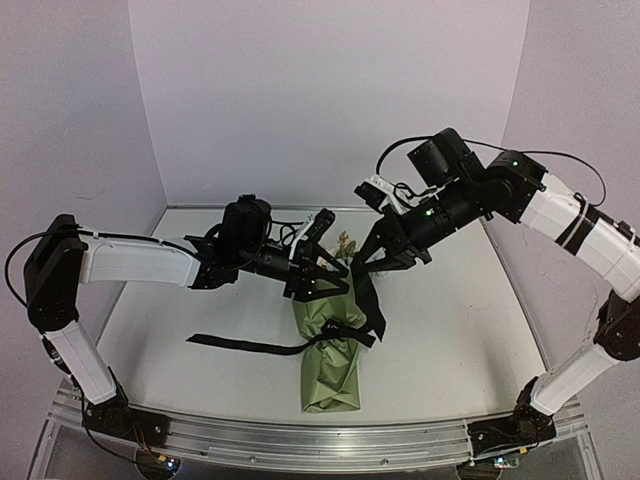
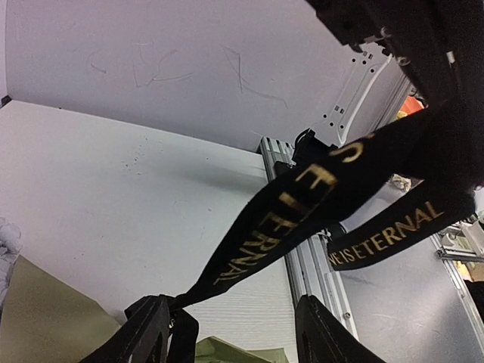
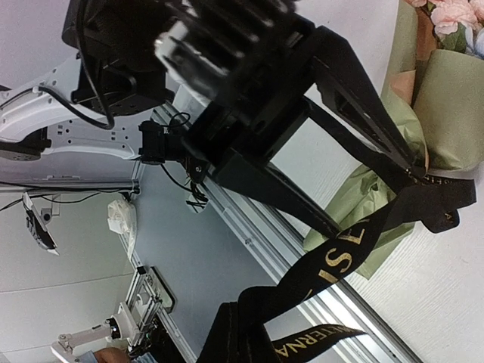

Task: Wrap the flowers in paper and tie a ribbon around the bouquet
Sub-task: Cross the half-tied ribbon over the folded bouquet.

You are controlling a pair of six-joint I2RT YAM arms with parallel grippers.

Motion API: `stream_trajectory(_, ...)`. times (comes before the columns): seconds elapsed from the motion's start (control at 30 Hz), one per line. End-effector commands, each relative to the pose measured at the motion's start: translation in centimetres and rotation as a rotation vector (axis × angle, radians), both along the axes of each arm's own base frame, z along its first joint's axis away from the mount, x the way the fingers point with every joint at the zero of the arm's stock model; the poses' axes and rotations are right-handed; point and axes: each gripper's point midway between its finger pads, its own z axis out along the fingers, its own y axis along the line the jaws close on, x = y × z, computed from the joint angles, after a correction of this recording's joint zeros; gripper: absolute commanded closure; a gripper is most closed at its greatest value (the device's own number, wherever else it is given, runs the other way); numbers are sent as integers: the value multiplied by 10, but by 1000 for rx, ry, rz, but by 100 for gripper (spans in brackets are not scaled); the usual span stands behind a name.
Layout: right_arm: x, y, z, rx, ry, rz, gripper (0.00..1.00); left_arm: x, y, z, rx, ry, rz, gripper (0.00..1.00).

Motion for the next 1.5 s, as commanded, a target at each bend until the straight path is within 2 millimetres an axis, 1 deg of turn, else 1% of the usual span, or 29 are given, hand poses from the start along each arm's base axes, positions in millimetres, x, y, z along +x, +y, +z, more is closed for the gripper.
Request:
stream_trajectory(0.0, -7, 1, 9, 27, -20, 43, 100, 0, -17, 12, -43, -91, -32, 40)
stream_trajectory(0.13, -8, 0, 8, 23, -23, 44, 100, -3, -24, 13, -57, -98, -53, 40)
stream_trajectory(0.27, -9, -2, 5, 13, -20, 46, 100, -2, -32, 13, -64, -102, -50, 40)
stream_trajectory(0.37, -9, -4, 1, 2, -21, 44, 100, 5, -38, 9, -56, -97, -26, 46)
stream_trajectory(0.43, -10, -7, -1, -6, -24, 41, 100, 9, -41, 5, -49, -84, -12, 52)
stream_trajectory(0.47, -10, -8, -3, -11, -25, 39, 100, 10, -42, 4, -44, -76, -6, 59)
stream_trajectory(0.53, -9, -10, -6, -22, -26, 33, 100, 14, -44, 2, -31, -61, 12, 77)
stream_trajectory(0.57, -10, -11, -8, -28, -26, 32, 100, 16, -43, 1, -22, -53, 25, 82)
stream_trajectory(0.67, -13, -18, -19, -56, -19, 26, 100, 18, -35, 2, -9, -36, 82, 89)
stream_trajectory(0.73, -18, -26, -35, -90, -6, 26, 100, 19, -27, 5, -6, -32, 132, 95)
stream_trajectory(0.8, -22, -34, -52, -131, 7, 19, 100, 19, -18, 2, 19, -27, 177, 99)
stream_trajectory(0.87, -24, -45, -77, -197, 18, 6, 100, 19, -12, -9, 62, -33, 223, 100)
stream_trajectory(0.97, -28, -56, -112, -299, 5, -1, 100, 15, -4, -29, 148, -35, 288, 100)
stream_trajectory(1.0, -30, -59, -126, -338, 1, 1, 100, 14, -2, -35, 172, -42, 318, 100)
stream_trajectory(1.03, -32, -58, -136, -359, -10, 5, 100, 10, 1, -39, 185, -44, 328, 100)
stream_trajectory(1.1, -35, -57, -162, -409, -16, 6, 100, 1, 7, -50, 218, -43, 341, 100)
stream_trajectory(1.13, -37, -57, -173, -432, -14, 5, 100, -3, 11, -58, 245, -40, 344, 100)
stream_trajectory(1.23, -35, -57, -206, -487, -20, -18, 100, -11, 19, -77, 314, -29, 369, 100)
stream_trajectory(1.27, -34, -59, -216, -509, -26, -29, 100, -13, 22, -81, 326, -28, 381, 100)
stream_trajectory(1.33, -29, -63, -231, -552, -39, -50, 100, -18, 29, -87, 339, -25, 400, 100)
stream_trajectory(1.4, -27, -64, -241, -583, -48, -59, 100, -22, 36, -94, 356, -25, 424, 100)
stream_trajectory(1.47, -23, -65, -250, -617, -60, -70, 100, -27, 38, -100, 376, -23, 429, 100)
